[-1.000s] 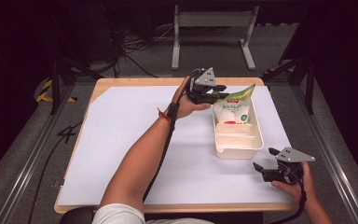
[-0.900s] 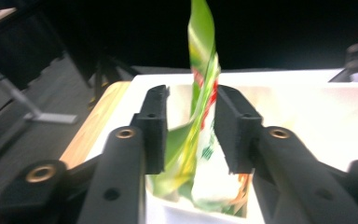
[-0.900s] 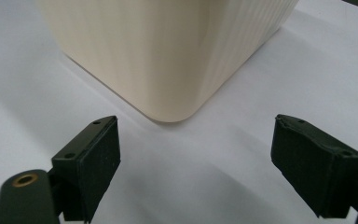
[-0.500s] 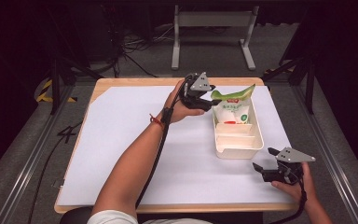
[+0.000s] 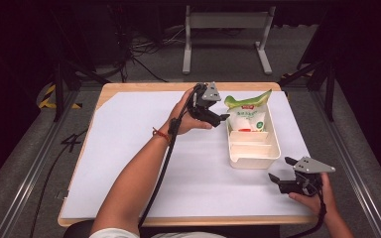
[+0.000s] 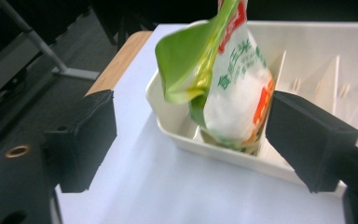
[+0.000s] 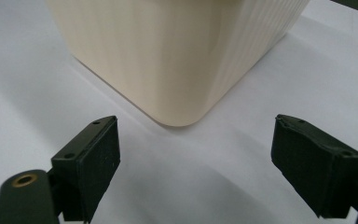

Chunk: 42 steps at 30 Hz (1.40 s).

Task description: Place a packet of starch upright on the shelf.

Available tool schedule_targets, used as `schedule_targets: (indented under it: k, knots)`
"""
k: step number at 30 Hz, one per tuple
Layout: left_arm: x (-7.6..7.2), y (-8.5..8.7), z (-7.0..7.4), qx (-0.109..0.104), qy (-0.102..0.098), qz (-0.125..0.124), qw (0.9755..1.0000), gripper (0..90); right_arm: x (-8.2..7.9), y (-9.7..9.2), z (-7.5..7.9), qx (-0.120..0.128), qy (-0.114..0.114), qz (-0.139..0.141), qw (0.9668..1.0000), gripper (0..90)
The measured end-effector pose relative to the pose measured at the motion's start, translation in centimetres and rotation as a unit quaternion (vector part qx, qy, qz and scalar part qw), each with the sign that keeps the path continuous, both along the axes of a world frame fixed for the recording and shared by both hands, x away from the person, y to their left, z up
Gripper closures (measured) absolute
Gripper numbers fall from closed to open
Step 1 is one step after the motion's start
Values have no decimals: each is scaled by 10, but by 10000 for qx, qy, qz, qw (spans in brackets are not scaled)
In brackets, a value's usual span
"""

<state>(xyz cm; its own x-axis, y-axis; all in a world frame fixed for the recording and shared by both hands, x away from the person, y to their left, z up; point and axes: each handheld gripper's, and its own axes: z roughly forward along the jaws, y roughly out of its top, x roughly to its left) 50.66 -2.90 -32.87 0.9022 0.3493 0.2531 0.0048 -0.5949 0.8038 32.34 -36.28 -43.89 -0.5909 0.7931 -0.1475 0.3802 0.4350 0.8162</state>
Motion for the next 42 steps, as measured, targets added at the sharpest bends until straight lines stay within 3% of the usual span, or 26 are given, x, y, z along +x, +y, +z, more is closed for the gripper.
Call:
schedule_targets:
  k: [7,15,25,42]
  knots:
    - [-3,9,-4,229,77,76,9997,105,0,0,0,-1,5,8,10000,153]
    - [-13,18,-10,639,-22,114,9979,84,0,1,0,-22,-9,5,10000,153]
    - [-25,30,-19,769,11,113,9970,71,0,2,0,-47,9,22,10000,154]
    - [-46,64,-24,1088,-226,259,9935,63,-1,3,1,-78,-5,25,10000,153]
